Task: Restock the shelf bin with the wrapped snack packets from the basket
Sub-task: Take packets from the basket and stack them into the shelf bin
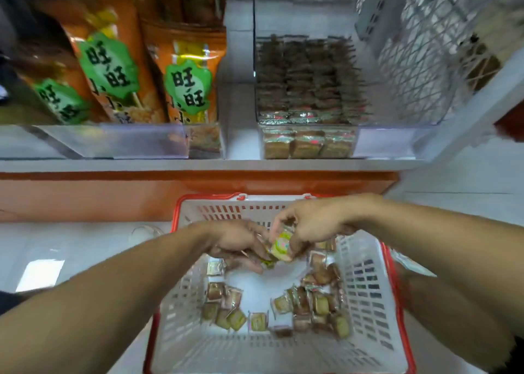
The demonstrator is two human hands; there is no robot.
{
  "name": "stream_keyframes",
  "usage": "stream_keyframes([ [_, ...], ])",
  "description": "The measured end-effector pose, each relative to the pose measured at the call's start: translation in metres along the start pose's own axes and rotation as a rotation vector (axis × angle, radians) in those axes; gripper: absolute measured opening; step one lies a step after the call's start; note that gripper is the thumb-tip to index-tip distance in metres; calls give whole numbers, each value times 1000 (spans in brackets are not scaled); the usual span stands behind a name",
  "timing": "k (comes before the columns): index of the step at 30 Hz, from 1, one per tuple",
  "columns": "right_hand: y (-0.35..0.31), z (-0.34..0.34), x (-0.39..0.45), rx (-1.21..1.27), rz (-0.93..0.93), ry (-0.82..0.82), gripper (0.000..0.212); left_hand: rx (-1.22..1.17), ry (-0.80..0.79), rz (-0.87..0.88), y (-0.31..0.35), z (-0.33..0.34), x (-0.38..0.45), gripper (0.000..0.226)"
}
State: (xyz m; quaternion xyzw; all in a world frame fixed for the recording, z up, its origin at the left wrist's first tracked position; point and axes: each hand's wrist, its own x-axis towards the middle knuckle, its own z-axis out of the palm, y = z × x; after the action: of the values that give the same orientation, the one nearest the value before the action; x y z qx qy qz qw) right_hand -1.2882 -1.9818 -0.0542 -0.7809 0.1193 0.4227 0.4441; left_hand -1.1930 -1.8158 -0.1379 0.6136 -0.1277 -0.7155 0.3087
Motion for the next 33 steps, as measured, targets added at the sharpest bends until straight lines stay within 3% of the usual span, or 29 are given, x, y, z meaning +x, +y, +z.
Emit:
stream_keyframes([
  [4,-64,-40,-106,-221,-219,45,35,3,-131,201,58,13,-76,37],
  [8,-80,-65,-175,94,-452,14,35,-96,-287,376,97,27,-143,52],
  [12,-77,-61,-174,557,-611,69,36,-75,-274,502,115,38,-177,56],
  [17,-76,-67,-153,823,-732,289,41,-269,-113,563,124,42,-179,53],
  [21,-74,-69,-137,1048,-751,516,44,-470,58,698,138,56,-165,25],
  [25,-79,-61,-124,1290,-758,597,38,-690,225,805,143,67,-147,51],
  [30,-82,-40,-108,1264,-575,651,36,-761,408,899,151,68,-140,71],
  [33,-82,-36,-106,1262,-519,631,25,-748,478,895,150,65,-138,72],
])
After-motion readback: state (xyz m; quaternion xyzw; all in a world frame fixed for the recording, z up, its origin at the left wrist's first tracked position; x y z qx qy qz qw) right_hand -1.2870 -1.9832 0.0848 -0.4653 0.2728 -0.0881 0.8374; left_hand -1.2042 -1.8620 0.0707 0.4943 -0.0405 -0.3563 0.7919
